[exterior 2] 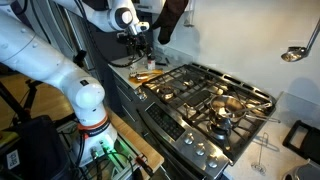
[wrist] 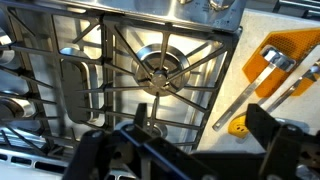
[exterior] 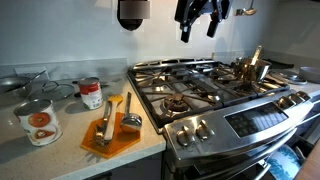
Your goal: Pick up the silver utensil from the silver pot and put it in the gray bowl
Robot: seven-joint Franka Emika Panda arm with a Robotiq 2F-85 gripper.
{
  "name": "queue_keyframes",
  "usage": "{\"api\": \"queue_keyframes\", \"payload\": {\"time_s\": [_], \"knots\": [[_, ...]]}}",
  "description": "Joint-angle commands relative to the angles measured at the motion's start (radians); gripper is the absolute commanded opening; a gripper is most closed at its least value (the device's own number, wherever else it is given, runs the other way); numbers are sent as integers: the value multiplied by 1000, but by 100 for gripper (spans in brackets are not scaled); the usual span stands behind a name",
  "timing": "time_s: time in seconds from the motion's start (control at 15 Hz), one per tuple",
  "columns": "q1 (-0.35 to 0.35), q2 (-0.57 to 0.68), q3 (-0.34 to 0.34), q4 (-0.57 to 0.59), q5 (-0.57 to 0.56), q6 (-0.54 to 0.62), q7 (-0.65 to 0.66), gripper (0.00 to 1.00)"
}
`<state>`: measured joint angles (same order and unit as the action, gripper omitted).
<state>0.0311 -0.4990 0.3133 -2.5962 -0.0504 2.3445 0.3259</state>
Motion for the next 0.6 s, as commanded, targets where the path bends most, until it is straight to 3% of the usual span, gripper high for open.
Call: {"api": "queue_keyframes", "payload": {"time_s": [0.0,0.27,0.53], "knots": [[22,3,-22,2,-15,-4,10,100],[5,-27,-75,-22,-2,37,-9,100],[-67,-121,-158,-85,-25,72,10,100]]}}
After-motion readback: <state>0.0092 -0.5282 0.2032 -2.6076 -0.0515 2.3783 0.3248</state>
